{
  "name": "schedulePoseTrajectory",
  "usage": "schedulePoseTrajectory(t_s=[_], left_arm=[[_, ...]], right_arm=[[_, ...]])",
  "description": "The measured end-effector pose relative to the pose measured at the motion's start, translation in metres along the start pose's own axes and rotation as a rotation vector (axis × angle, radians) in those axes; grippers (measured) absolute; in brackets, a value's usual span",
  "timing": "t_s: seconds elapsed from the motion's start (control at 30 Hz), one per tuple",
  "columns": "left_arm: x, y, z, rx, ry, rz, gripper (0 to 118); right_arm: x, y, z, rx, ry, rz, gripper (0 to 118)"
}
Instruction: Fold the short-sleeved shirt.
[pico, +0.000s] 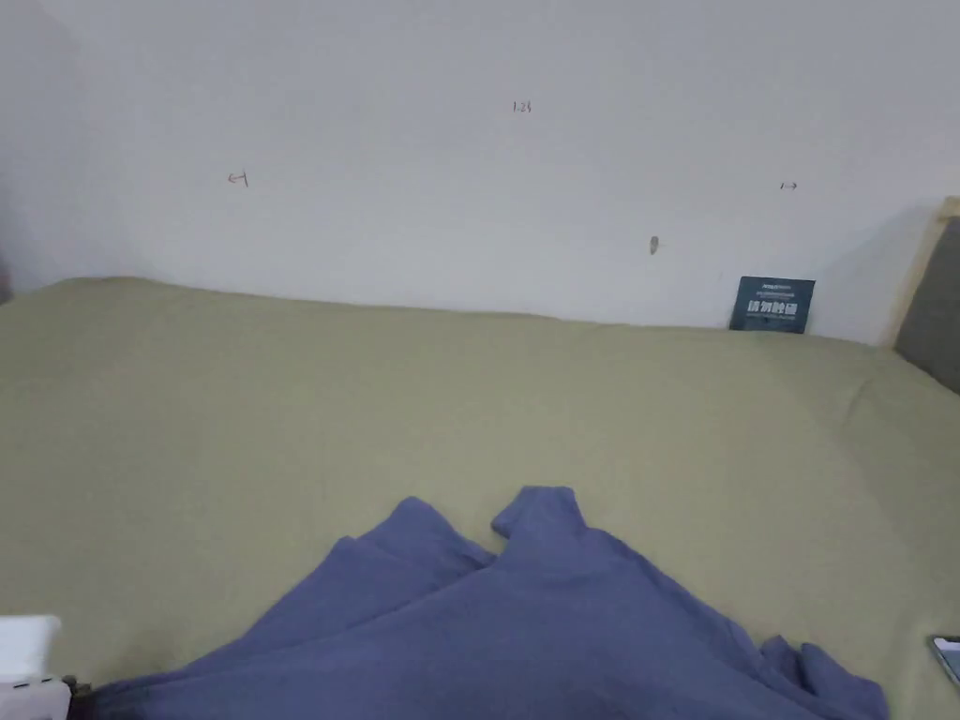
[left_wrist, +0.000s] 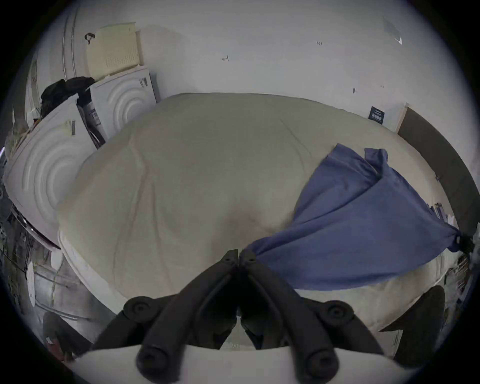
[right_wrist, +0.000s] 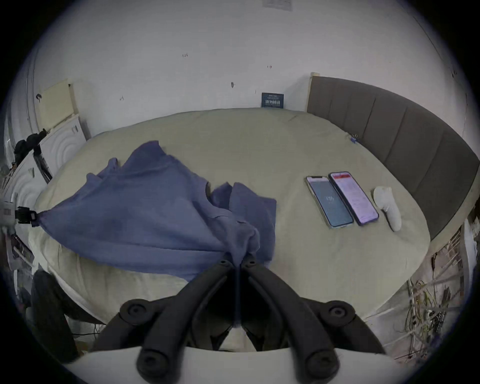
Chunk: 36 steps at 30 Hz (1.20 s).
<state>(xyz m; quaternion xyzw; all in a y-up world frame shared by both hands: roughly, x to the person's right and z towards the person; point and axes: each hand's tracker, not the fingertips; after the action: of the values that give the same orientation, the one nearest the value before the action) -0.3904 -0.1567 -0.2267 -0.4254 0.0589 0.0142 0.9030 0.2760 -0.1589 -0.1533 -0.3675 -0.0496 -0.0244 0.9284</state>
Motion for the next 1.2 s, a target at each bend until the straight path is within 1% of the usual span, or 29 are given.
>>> schedulePoseTrajectory(t_s=[0.07,0.13,0.17,0.2,0.23,0.27,0.3,0.33,0.43,0.47,0.5,0.53,0.57,0.6,0.63,0.67,0.7,0.73,0.8,0.83,0.87,0.9,0.93,0.97,1.07,1.1,1.13,1.17,1.2], left_arm=[[0.003,-0.004,-0.005,-0.014,-0.007,0.002,0],[-0.001,-0.007,-0.008,-0.013,-0.036,0.038,0],[-0.003,-0.008,-0.008,-0.005,-0.046,0.054,5],[-0.006,-0.008,-0.008,0.006,-0.060,0.066,30],[-0.008,-0.008,-0.007,0.011,-0.073,0.075,69],[-0.011,-0.008,-0.007,0.008,-0.076,0.078,103],[-0.012,-0.009,-0.005,0.006,-0.069,0.072,112],[-0.013,-0.010,0.001,0.024,-0.053,0.067,112],[-0.018,-0.008,0.016,0.033,-0.046,0.063,110],[-0.019,-0.008,0.020,0.034,-0.042,0.067,105],[-0.021,-0.009,0.026,0.046,-0.032,0.076,78],[-0.023,-0.010,0.030,0.050,-0.034,0.076,37],[-0.026,-0.010,0.031,0.054,-0.037,0.073,0],[-0.028,-0.012,0.030,0.053,-0.036,0.073,0],[-0.031,-0.012,0.031,0.057,-0.015,0.075,0],[-0.035,-0.011,0.031,0.042,-0.029,0.071,0],[-0.035,-0.014,0.029,0.014,-0.065,0.080,0],[-0.037,-0.016,0.030,0.016,-0.104,0.097,0],[-0.038,-0.015,0.029,-0.001,-0.127,0.091,0],[-0.031,-0.018,0.029,-0.010,-0.146,0.083,9],[-0.029,-0.017,0.025,-0.025,-0.146,0.076,38],[-0.026,-0.017,0.016,-0.070,-0.147,0.063,94],[-0.023,-0.018,0.006,-0.103,-0.133,0.044,116],[-0.024,-0.020,-0.007,-0.085,-0.101,0.033,116],[-0.020,-0.020,-0.038,-0.141,-0.071,0.038,115],[-0.020,-0.018,-0.044,-0.151,-0.077,0.039,112],[-0.018,-0.019,-0.048,-0.162,-0.092,0.031,106],[-0.015,-0.019,-0.049,-0.159,-0.086,0.023,86],[-0.013,-0.019,-0.049,-0.149,-0.081,0.015,37]], right_arm=[[-0.001,0.001,-0.002,0.010,0.004,-0.022,2],[-0.002,0.003,-0.004,0.019,0.002,-0.045,3],[-0.002,0.003,-0.005,0.021,0.004,-0.052,9],[-0.003,0.004,-0.006,0.019,0.001,-0.057,40],[-0.001,0.005,-0.006,0.020,0.001,-0.065,80],[0.000,0.006,-0.007,0.006,0.002,-0.072,113],[0.000,0.005,-0.006,-0.001,0.004,-0.079,113],[-0.004,0.006,0.009,0.029,0.009,-0.079,111],[-0.013,0.006,0.023,0.037,0.018,-0.077,111],[-0.034,0.019,0.024,0.042,0.020,-0.068,104],[-0.044,0.021,0.031,0.051,0.029,-0.056,76],[-0.055,0.022,0.038,0.081,0.042,-0.039,39],[-0.065,0.024,0.043,0.094,0.041,-0.020,0],[-0.055,0.020,0.031,0.099,0.039,-0.002,0],[-0.059,0.017,0.034,0.133,0.053,-0.005,0],[-0.064,0.018,0.034,0.109,0.105,-0.003,0],[-0.069,0.018,0.035,0.099,0.131,-0.001,0],[-0.072,0.020,0.040,0.121,0.118,0.002,0],[-0.080,0.021,0.040,0.121,0.132,0.035,0],[-0.083,0.021,0.039,0.118,0.143,0.037,0],[-0.085,0.022,0.037,0.114,0.146,0.035,0],[-0.087,0.023,0.035,0.111,0.151,0.037,0],[-0.089,0.023,0.032,0.106,0.156,0.040,0],[-0.090,0.023,0.031,0.102,0.159,0.043,0],[-0.093,0.020,0.027,0.080,0.162,0.058,0],[-0.094,0.020,0.025,0.071,0.159,0.070,0],[-0.094,0.020,0.023,0.064,0.155,0.074,0],[-0.094,0.020,0.021,0.060,0.151,0.074,0],[-0.093,0.021,0.017,0.054,0.150,0.072,0]])
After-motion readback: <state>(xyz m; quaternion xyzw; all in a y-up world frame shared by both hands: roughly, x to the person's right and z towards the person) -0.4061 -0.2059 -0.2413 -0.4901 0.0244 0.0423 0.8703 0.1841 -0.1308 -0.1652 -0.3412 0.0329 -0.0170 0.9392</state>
